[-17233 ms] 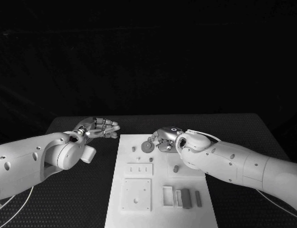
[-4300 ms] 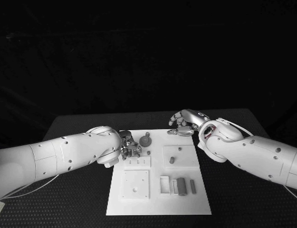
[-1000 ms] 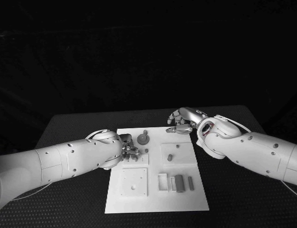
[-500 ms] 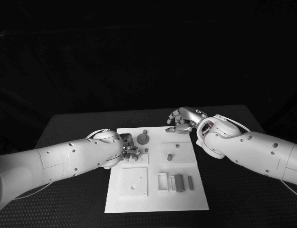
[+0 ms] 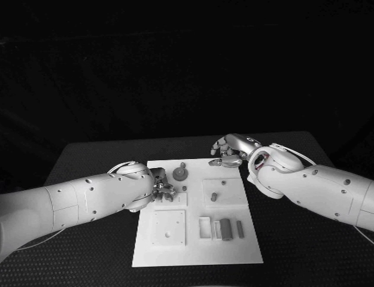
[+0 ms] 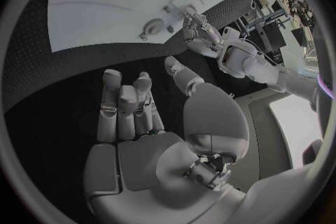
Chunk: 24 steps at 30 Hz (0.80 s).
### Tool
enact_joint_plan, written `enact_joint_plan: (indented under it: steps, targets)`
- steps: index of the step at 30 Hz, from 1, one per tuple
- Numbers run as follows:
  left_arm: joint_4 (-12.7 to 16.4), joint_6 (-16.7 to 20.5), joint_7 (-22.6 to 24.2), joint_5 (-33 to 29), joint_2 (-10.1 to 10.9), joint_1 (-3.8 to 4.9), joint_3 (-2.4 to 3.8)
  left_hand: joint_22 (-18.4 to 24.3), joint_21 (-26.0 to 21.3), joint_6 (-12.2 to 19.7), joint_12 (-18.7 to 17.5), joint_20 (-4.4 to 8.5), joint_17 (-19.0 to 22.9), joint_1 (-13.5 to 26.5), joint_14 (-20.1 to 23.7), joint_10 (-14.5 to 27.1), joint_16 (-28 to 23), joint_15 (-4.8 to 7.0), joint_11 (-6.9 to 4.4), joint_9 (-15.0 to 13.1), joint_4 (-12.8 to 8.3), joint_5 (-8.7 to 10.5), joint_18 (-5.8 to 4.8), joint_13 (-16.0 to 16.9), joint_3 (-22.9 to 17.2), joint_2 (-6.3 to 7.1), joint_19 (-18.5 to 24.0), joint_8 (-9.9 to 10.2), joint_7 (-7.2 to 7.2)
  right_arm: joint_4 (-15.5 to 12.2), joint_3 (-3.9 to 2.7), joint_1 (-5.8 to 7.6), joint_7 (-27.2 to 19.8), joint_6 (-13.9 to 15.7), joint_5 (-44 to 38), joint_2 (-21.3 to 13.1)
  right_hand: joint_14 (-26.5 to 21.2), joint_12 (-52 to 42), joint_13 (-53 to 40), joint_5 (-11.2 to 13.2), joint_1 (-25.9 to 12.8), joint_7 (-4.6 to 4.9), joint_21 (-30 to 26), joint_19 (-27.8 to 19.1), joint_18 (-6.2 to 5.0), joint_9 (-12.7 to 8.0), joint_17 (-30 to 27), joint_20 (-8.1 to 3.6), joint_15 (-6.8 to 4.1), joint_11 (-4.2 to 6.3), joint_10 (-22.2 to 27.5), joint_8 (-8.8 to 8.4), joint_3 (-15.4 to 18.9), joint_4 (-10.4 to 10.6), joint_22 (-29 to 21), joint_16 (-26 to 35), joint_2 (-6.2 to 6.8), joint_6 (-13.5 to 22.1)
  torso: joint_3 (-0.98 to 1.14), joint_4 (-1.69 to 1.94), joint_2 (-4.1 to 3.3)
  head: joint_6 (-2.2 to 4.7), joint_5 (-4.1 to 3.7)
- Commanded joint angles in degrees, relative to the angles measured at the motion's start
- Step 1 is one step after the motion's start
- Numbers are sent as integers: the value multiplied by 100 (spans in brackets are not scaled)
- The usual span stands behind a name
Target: Assemble the parts on the task board
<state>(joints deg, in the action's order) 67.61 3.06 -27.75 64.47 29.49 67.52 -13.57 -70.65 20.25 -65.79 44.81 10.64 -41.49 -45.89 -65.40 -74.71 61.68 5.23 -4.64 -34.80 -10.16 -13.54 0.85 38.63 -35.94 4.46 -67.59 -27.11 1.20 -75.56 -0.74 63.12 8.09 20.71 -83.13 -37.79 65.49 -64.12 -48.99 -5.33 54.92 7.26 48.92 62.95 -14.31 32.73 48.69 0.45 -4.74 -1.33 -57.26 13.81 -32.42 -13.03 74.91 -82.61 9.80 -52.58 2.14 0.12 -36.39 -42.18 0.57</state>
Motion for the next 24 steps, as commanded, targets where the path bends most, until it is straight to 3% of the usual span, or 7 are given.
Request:
enact_joint_plan:
  steps: [1,24]
  targets:
    - [15,-102,14,14,-4,-7,4,-6,-27,-19,33,4,10,-12,51,7,34,-8,-26,-6,43,27,44,-8,1,59,-47,4,-6,-2,-3,0,-7,-61,-18,5,-50,18,6,18,-15,59,-23,-44,-69,10,3,-8,0,-9,22,-31,-1,29,81,13,-1,0,1,1,0,1,2]
    - [3,-62,37,4,-23,-15,4,-24,-59,6,50,4,57,3,80,38,59,-6,-18,-18,112,144,37,-35,14,100,-40,18,3,5,-3,0,-11,-56,-14,10,-50,16,10,18,-17,59,-24,-45,-69,12,3,-9,0,-9,23,-33,-1,37,82,13,5,1,3,1,0,29,-3]
